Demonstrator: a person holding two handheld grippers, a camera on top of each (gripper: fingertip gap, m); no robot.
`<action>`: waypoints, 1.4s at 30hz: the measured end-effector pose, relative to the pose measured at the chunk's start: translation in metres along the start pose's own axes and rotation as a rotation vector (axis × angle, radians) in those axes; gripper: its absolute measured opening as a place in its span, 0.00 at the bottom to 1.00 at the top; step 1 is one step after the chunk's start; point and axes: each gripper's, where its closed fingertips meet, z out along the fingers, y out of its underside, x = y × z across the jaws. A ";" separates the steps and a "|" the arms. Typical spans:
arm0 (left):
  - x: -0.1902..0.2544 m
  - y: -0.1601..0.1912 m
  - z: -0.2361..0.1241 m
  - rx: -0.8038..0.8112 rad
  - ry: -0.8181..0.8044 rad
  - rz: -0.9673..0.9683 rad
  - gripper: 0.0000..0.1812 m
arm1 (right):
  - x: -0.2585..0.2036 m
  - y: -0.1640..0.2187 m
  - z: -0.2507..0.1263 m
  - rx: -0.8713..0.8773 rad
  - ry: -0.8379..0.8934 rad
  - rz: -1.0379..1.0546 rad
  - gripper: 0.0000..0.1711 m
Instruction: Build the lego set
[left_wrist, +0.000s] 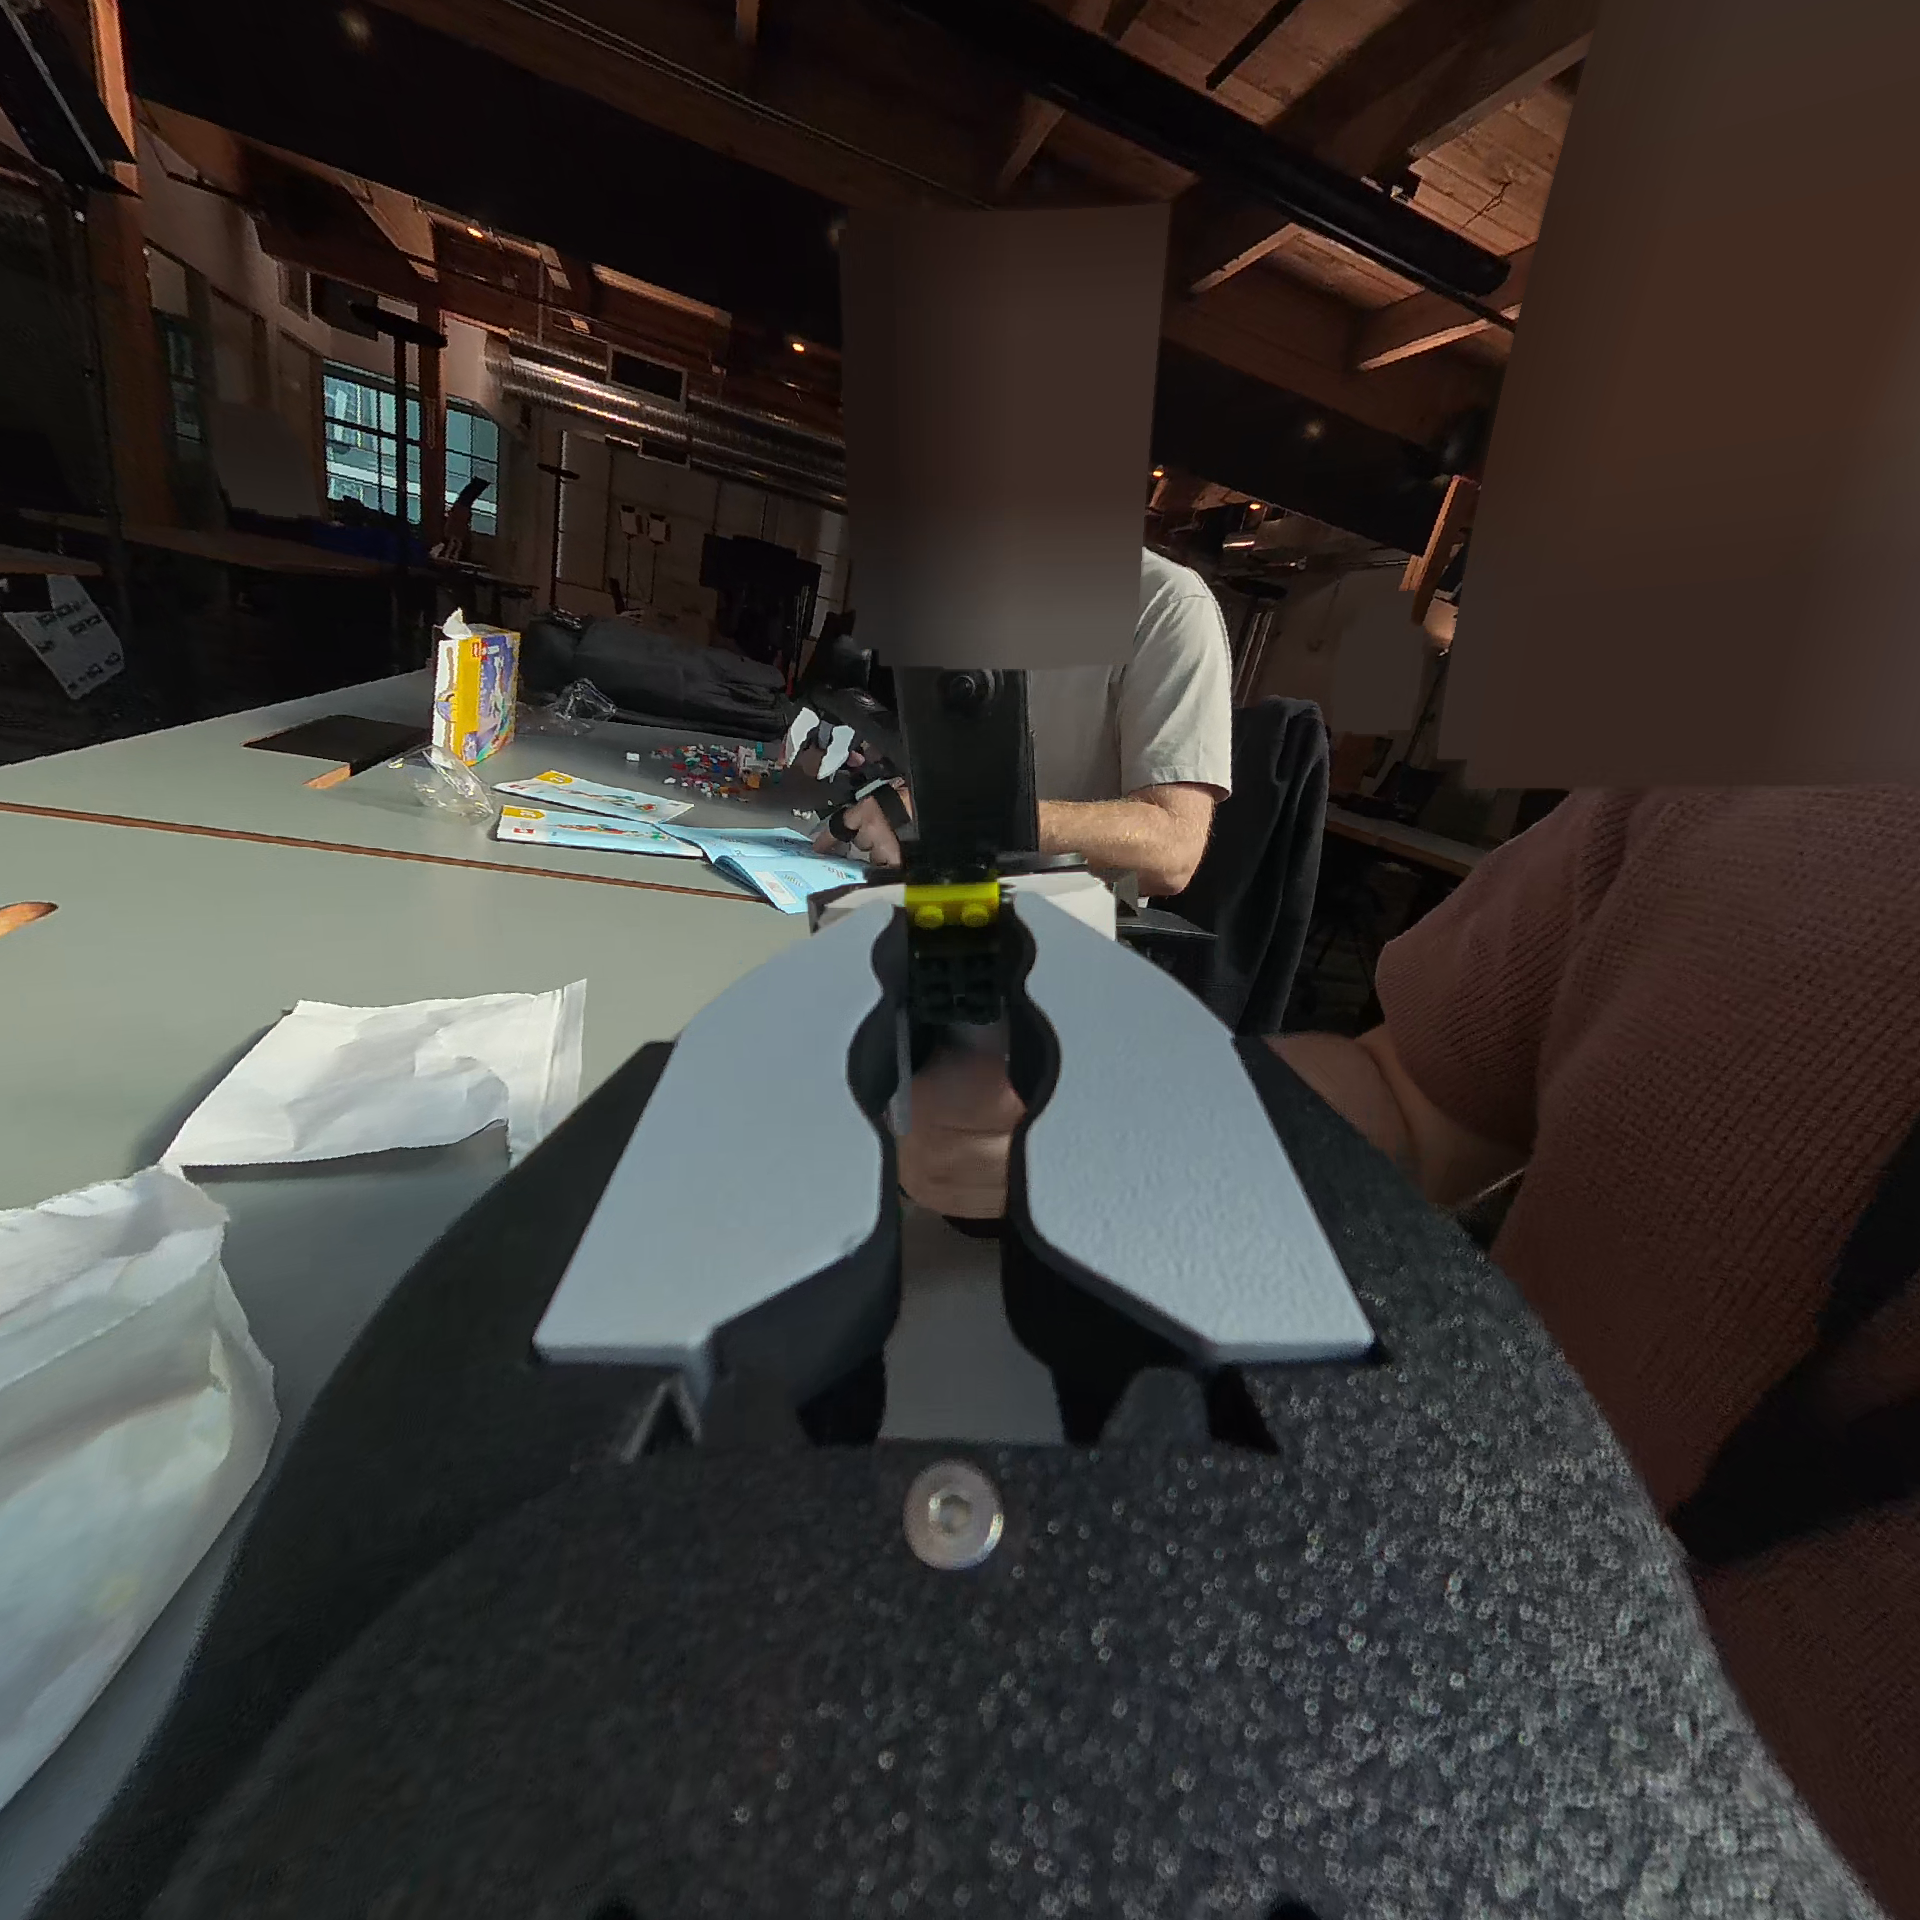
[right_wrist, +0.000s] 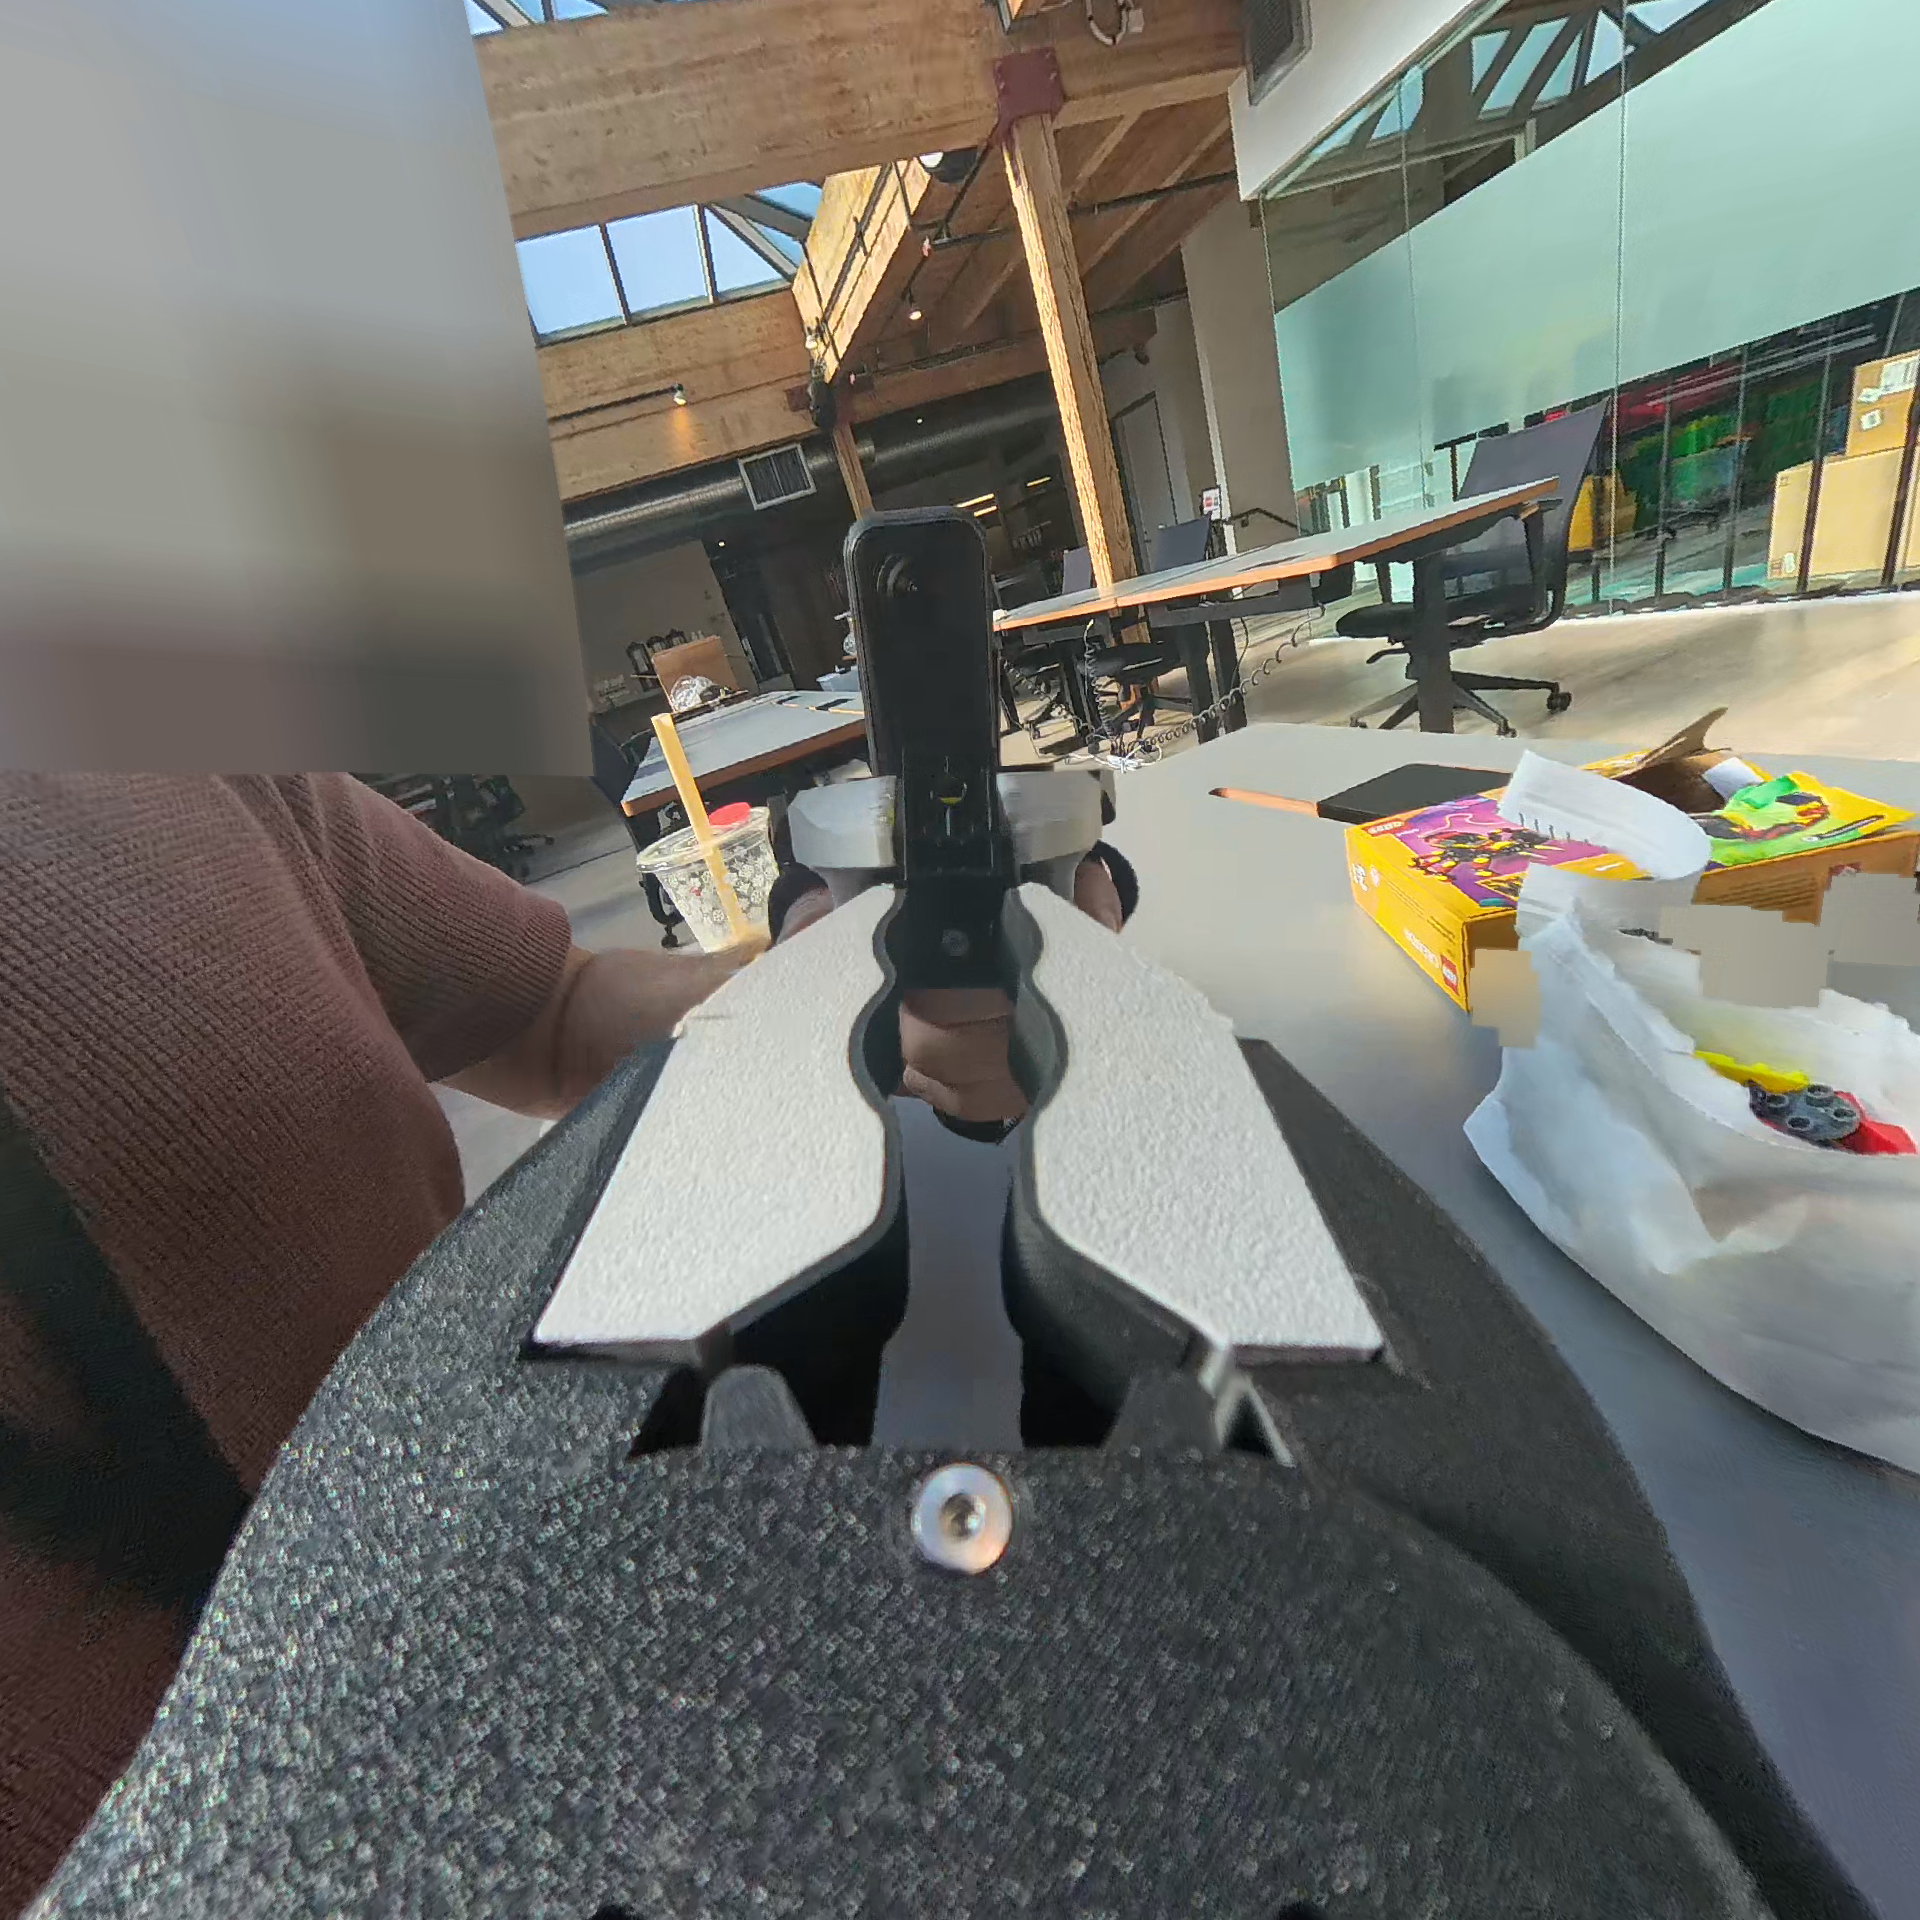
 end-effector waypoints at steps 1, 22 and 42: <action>0.000 0.002 -0.001 -0.014 0.006 0.001 0.09 | 0.001 0.002 -0.001 -0.040 0.013 -0.013 0.10; 0.008 0.005 0.000 -0.036 0.062 0.028 0.09 | -0.008 0.006 -0.006 -0.123 -0.023 0.050 0.09; -0.091 0.016 -0.034 -0.453 -0.288 0.297 0.09 | 0.066 -0.007 -0.042 -0.075 0.282 0.107 0.09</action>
